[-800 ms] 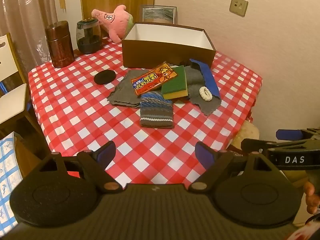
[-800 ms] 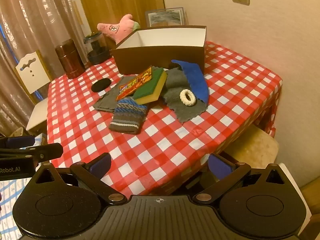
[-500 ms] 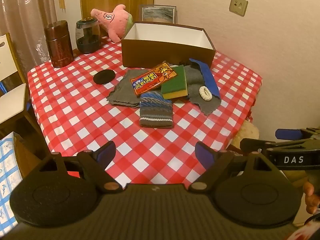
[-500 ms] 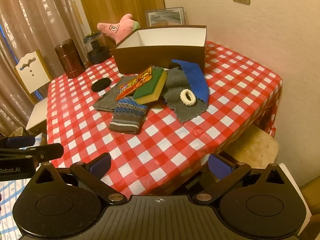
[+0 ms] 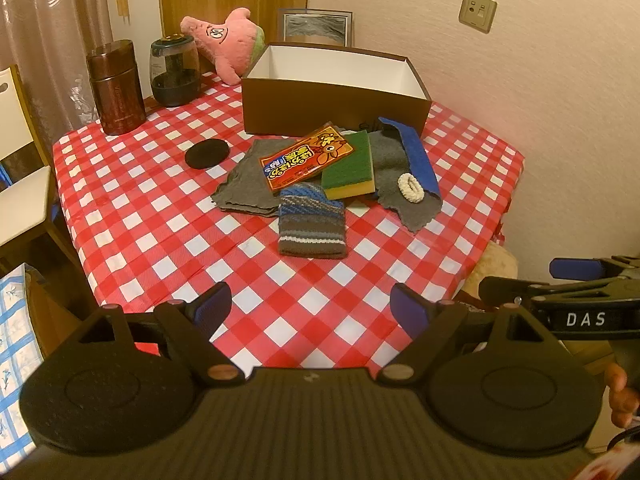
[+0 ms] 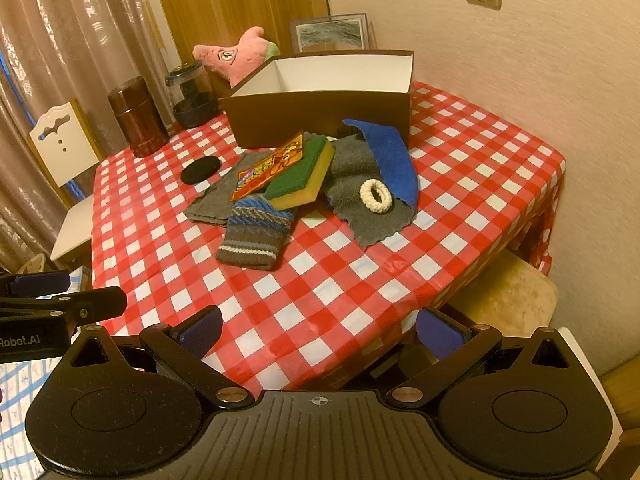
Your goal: Organize soft objects
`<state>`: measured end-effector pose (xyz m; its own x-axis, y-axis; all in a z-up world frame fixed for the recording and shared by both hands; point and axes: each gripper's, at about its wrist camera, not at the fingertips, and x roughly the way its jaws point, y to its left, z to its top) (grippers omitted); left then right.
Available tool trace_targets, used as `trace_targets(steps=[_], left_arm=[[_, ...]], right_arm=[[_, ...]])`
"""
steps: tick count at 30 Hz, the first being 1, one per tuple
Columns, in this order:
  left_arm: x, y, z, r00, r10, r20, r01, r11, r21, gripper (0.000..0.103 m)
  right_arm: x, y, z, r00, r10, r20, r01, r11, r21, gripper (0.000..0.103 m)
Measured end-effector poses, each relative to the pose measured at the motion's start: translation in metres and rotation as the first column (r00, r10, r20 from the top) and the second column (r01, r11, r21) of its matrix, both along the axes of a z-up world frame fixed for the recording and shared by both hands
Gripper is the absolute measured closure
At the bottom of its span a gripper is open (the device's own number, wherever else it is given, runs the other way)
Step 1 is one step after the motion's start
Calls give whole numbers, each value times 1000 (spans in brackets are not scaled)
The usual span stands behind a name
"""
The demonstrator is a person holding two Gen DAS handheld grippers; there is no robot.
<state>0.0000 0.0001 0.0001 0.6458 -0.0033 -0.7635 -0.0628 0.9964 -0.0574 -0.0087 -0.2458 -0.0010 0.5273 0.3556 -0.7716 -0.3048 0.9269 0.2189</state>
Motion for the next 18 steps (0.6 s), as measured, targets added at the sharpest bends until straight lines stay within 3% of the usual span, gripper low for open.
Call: trace_targets(steps=[18], left_arm=[[0,0,0,1000,0,-1,0,1000,-3,18]], right_arm=[[4,1,-2,1000,0,-1,0,1000,-1,0]])
